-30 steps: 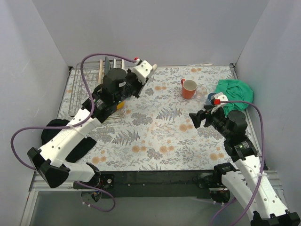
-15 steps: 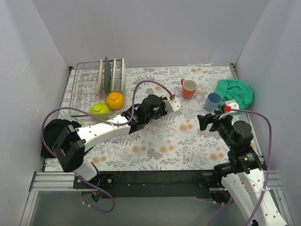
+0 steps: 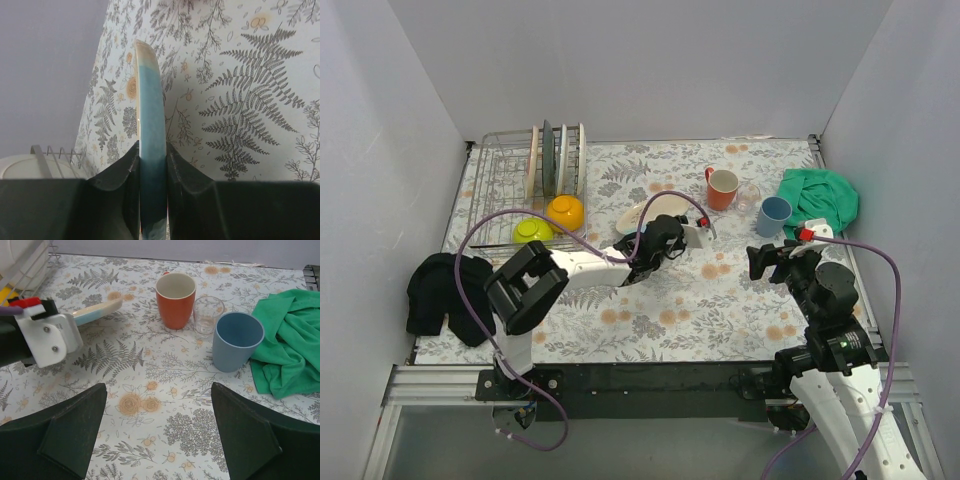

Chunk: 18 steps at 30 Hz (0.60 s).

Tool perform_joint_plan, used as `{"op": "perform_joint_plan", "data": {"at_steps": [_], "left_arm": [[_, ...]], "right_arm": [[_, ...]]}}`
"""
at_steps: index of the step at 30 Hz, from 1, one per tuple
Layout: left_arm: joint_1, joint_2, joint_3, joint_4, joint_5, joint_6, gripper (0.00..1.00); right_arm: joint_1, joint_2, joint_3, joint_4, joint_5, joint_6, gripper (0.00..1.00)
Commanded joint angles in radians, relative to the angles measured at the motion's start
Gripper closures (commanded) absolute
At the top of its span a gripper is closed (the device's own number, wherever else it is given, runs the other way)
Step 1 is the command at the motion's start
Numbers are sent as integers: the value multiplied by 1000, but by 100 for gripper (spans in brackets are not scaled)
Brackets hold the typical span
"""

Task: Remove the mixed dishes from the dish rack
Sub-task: Place the plate at the center of the board.

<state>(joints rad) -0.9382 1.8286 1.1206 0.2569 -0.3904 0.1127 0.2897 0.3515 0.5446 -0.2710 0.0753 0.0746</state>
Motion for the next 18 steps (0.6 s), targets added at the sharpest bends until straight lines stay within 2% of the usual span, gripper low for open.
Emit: {"op": "perform_joint_plan", "data": {"at_steps": [1, 6, 12, 15, 16, 18], "left_arm": [[-2, 21, 64, 205, -113, 113, 100], [-2, 92, 94, 157, -76, 50, 100], [-5, 159, 96, 136, -85, 9, 88], [-10, 166, 94, 116, -76, -22, 73], [-13, 167, 96, 108, -70, -48, 62], [-19, 167, 97, 85, -53, -77, 48]], "right_arm": [[5, -11, -3, 16, 29, -7, 7], [5, -2, -5, 16, 29, -9, 7], [5, 4, -5, 16, 32, -9, 7], [5, 14, -5, 16, 32, -7, 7], [3, 18, -3, 16, 32, -6, 7], [5, 20, -5, 19, 34, -7, 7]]}}
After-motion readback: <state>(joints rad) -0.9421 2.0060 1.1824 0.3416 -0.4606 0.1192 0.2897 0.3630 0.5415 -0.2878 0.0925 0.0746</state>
